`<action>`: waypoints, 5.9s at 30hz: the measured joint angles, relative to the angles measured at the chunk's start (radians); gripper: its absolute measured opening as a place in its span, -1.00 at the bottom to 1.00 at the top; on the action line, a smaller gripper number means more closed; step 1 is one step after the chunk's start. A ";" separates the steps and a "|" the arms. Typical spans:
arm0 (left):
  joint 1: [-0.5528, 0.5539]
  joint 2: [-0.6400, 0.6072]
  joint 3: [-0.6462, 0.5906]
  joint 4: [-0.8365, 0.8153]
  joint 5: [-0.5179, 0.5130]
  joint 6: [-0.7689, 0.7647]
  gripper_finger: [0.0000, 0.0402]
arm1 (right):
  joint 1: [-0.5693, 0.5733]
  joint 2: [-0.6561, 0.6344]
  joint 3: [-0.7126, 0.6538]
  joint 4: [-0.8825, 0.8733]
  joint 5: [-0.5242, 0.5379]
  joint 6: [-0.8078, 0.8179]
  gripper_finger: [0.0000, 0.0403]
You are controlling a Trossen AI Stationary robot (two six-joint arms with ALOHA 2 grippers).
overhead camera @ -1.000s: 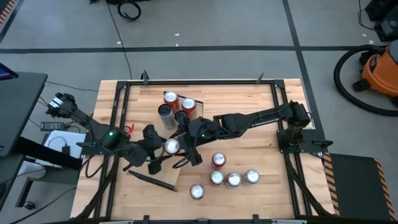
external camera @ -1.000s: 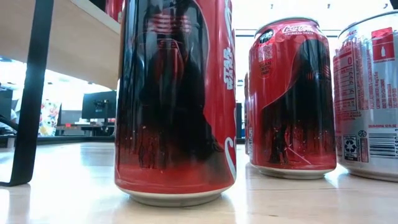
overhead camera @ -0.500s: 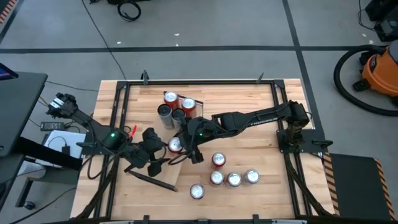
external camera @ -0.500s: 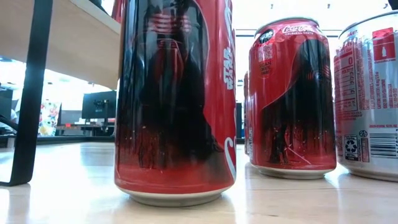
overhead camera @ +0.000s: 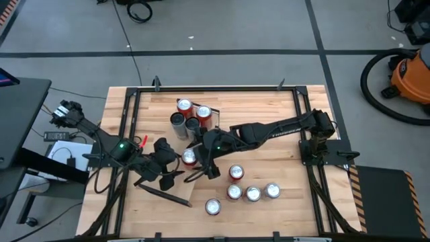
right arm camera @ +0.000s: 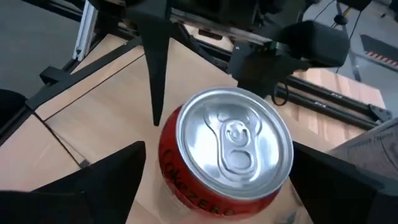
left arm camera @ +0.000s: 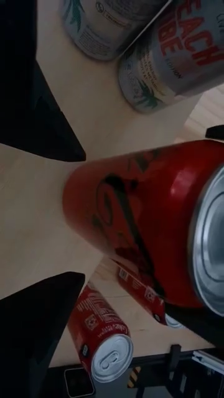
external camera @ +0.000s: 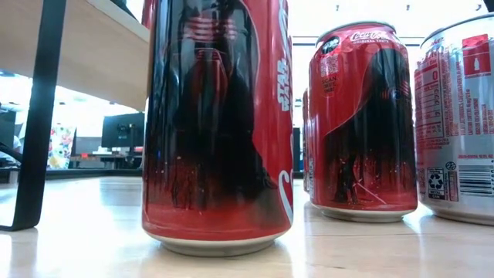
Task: Place canned beverage on shelf
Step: Put the top red soda can on the shelf
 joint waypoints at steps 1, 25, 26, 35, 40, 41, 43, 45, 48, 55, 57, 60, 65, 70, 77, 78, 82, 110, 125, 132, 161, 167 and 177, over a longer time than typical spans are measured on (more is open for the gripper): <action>-0.001 0.000 0.000 -0.001 0.002 0.003 0.57 | 0.002 0.000 0.000 0.001 0.012 -0.002 0.93; -0.134 -0.084 -0.001 -0.027 0.009 -0.048 0.57 | 0.128 -0.150 0.012 -0.024 0.194 -0.055 0.90; -0.134 -0.084 -0.001 -0.026 0.009 -0.050 0.57 | 0.136 -0.159 0.012 -0.044 0.220 -0.049 0.89; -0.165 -0.084 -0.001 -0.073 -0.043 -0.046 0.57 | 0.180 -0.253 -0.020 -0.337 0.332 0.146 0.85; -0.168 -0.084 -0.001 -0.075 -0.056 -0.055 0.57 | 0.179 -0.298 -0.147 -0.352 0.335 0.239 0.85; -0.168 -0.084 -0.001 -0.075 -0.056 -0.060 0.57 | 0.180 -0.306 -0.172 -0.346 0.335 0.252 0.85; -0.168 -0.084 -0.001 -0.075 -0.056 -0.060 0.57 | 0.183 -0.320 -0.222 -0.333 0.336 0.275 0.85; -0.166 -0.084 -0.001 -0.075 -0.056 -0.049 0.57 | 0.188 -0.333 -0.272 -0.307 0.337 0.286 0.85; -0.166 -0.084 -0.001 -0.074 -0.105 -0.024 0.57 | 0.202 -0.355 -0.363 -0.195 0.340 0.277 0.85; -0.167 -0.069 -0.002 -0.002 -0.445 0.049 0.51 | 0.223 -0.400 -0.530 0.052 0.404 0.125 0.85; -0.166 -0.068 -0.002 0.031 -0.444 0.081 0.47 | 0.217 -0.418 -0.534 0.067 0.406 0.090 0.85; -0.167 -0.068 -0.002 0.080 -0.455 0.114 0.43 | 0.203 -0.436 -0.534 0.093 0.406 0.045 0.84; -0.159 -0.048 -0.002 0.173 -0.514 0.120 0.38 | 0.176 -0.422 -0.533 0.213 0.342 0.025 0.83; -0.156 -0.004 -0.002 0.225 -0.548 0.178 0.35 | 0.170 -0.378 -0.538 0.248 0.308 0.016 0.83; -0.156 0.001 -0.002 0.290 -0.550 0.246 0.34 | 0.168 -0.378 -0.538 0.238 0.326 0.032 0.83; -0.156 0.001 -0.002 0.289 -0.549 0.247 0.34 | 0.168 -0.378 -0.538 0.232 0.324 0.036 0.83; -0.140 0.004 -0.002 0.291 -0.549 0.243 0.34 | 0.163 -0.372 -0.538 0.209 0.322 0.052 0.83; -0.120 0.015 -0.002 0.284 -0.512 0.239 0.34 | 0.151 -0.372 -0.538 0.197 0.304 0.069 0.83; -0.177 0.015 -0.001 0.461 -0.616 0.449 0.34 | 0.151 -0.372 -0.538 0.197 0.304 0.069 0.83; -0.263 0.015 -0.001 0.348 -0.551 0.436 0.34 | 0.151 -0.372 -0.537 0.201 0.304 0.069 0.83; -0.238 0.015 -0.001 0.059 -0.522 0.059 0.34 | 0.123 -0.310 -0.536 0.266 0.237 0.043 0.83; -0.259 0.015 -0.001 0.065 -0.494 0.069 0.34 | 0.147 -0.328 -0.537 0.254 0.252 0.041 0.83; -0.257 0.015 -0.001 0.097 -0.493 0.085 0.34 | 0.149 -0.328 -0.537 0.221 0.231 0.050 0.83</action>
